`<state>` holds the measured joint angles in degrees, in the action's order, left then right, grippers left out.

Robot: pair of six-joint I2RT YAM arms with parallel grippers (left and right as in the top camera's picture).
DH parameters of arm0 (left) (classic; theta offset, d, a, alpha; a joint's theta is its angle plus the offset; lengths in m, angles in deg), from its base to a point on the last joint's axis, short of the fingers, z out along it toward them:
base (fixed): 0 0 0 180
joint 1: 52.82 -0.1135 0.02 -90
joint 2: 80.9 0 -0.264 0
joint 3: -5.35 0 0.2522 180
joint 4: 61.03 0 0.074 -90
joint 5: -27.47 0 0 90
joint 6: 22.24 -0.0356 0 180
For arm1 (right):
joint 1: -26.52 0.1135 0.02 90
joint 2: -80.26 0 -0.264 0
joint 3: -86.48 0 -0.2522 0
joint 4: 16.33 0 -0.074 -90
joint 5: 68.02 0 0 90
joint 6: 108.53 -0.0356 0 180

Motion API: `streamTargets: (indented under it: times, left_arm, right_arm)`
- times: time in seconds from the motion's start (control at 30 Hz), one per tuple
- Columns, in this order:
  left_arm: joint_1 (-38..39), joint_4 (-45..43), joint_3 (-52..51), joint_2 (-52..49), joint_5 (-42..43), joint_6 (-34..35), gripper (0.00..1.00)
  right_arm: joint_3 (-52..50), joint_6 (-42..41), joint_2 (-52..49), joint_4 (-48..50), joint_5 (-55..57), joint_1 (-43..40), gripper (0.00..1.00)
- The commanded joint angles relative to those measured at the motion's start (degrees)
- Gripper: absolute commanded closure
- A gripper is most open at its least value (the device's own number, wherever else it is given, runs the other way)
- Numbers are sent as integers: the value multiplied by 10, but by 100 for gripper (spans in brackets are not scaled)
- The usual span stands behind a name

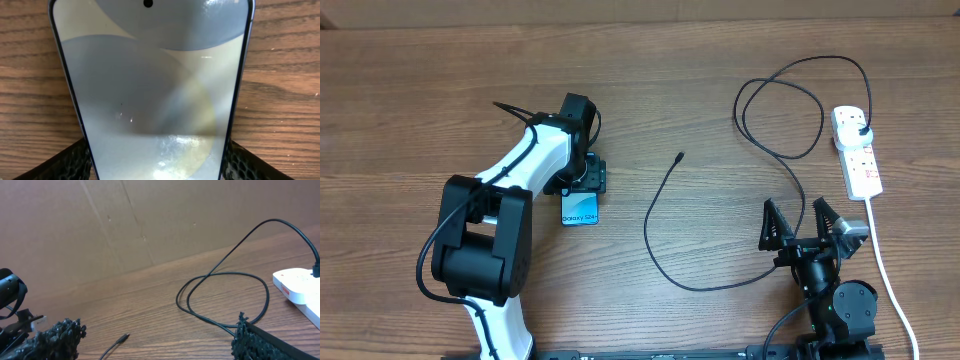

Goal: Plug charger to phone and switch on socket
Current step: 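Close the left gripper on the phone's bottom edge and lift it, then raise the phone upright with the left gripper, port facing right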

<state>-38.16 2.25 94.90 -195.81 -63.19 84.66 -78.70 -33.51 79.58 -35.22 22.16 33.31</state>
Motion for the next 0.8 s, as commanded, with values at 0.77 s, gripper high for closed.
streamTargets:
  times: [0.77]
  left_arm:
    - [-6, 176, 239, -26, 123, 20, 24]
  right_arm:
    - [-6, 0, 4, 3, -2, -2, 0]
